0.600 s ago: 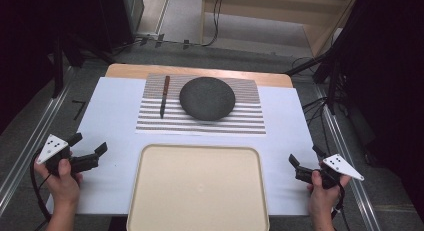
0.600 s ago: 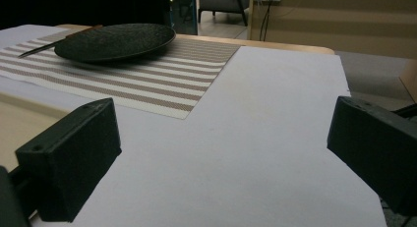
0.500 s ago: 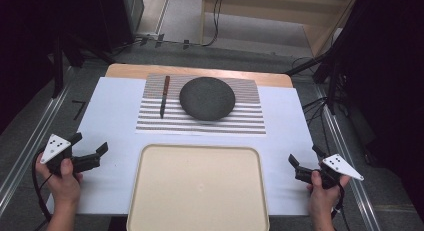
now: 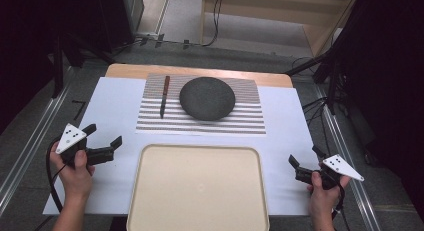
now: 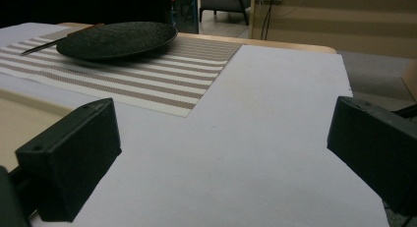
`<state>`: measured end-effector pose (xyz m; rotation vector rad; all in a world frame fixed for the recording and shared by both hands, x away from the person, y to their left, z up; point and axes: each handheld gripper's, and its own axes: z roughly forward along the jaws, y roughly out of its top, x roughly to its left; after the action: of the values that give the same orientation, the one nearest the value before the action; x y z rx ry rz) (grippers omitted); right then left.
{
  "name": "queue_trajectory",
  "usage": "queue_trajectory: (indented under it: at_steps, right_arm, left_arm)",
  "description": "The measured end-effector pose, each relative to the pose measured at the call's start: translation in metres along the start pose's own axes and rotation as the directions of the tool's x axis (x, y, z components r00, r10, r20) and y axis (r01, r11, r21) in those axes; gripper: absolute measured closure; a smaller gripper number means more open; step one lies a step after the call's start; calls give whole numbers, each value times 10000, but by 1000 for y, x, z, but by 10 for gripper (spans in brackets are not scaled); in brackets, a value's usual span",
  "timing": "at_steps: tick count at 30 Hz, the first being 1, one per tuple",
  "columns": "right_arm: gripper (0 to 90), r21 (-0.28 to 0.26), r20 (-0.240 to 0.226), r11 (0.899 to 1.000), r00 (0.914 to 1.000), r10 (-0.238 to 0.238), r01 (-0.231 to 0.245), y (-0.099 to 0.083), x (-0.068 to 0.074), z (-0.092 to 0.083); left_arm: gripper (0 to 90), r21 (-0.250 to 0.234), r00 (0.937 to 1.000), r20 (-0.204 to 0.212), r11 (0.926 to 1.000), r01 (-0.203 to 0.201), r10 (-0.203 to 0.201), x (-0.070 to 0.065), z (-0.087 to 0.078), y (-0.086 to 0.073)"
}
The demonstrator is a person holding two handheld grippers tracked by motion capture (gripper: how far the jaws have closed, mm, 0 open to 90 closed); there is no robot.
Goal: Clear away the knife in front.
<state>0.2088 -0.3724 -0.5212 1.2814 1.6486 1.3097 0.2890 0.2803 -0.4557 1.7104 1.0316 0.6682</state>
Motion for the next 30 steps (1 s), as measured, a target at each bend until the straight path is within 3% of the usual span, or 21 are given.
queue_trajectory:
  at_steps: [14,30]
  right_arm:
    - [0,98,-134,9999,9999,-85,87,1,-1,4]
    - [0,141,-184,9999,9998,-45,48,1,-1,4]
  left_arm:
    - [18,-169,9978,529,9990,-404,412,-16,24,41]
    - [17,-230,9946,919,9987,-461,480,-23,59,67]
